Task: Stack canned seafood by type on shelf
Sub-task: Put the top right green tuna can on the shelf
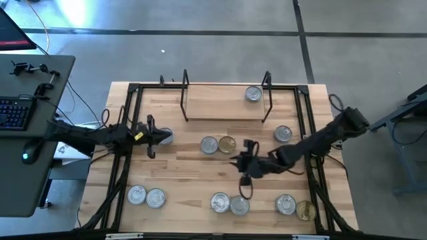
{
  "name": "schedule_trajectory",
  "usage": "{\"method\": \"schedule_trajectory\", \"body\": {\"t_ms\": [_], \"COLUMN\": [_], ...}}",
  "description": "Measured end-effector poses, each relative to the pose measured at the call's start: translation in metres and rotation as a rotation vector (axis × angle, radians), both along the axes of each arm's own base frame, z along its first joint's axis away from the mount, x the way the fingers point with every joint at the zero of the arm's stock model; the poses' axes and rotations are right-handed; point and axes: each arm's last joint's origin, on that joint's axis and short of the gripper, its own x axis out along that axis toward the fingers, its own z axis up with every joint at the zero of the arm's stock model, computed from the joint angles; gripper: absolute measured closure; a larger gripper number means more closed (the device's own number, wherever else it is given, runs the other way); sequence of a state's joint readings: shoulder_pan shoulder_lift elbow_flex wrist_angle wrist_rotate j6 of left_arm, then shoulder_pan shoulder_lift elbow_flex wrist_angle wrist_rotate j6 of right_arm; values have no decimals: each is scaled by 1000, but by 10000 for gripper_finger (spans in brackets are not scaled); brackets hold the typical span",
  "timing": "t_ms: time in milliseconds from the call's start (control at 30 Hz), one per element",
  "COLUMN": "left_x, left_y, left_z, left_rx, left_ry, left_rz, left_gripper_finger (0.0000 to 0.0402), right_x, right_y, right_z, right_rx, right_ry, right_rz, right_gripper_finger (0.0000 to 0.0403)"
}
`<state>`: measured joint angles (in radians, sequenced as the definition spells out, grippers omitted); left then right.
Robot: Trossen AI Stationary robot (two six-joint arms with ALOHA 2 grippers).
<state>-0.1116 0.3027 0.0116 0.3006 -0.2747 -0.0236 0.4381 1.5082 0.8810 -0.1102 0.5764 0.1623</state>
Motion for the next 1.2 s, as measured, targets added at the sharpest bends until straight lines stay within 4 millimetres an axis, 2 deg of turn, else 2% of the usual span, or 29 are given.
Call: {"method": "schedule_trajectory", "body": {"t_ms": [167, 300, 567, 733, 833, 967, 1067, 1200], "left_x": [12, 24, 46, 56, 60, 63, 64, 66], "left_y": [-3, -5, -7, -9, -9, -9, -9, -10], "left_z": [-1, 5, 7, 4, 1, -3, -4, -3], "left_rx": [-1, 8, 31, 39, 42, 44, 46, 66], "left_ry": [65, 128, 239, 286, 313, 323, 329, 311], "left_rz": [-5, 1, 3, 3, 3, 3, 4, 1], "left_gripper_finger": [401, 401, 401, 401, 401, 401, 401, 401], "right_x": [-34, -50, -67, -73, -76, -77, -66, -44], "right_y": [8, 11, 4, 0, -6, -18, -24, -28], "right_z": [15, 15, -6, -8, -20, -52, -69, -73], "right_rx": [75, 122, 147, 106, 74, 96, 98, -46], "right_ry": [33, 87, 234, 249, 254, 253, 139, -11], "right_rz": [-86, -141, -373, -431, -429, -374, -208, 5], "right_gripper_finger": [358, 361, 357, 311, 271, 223, 205, 203]}}
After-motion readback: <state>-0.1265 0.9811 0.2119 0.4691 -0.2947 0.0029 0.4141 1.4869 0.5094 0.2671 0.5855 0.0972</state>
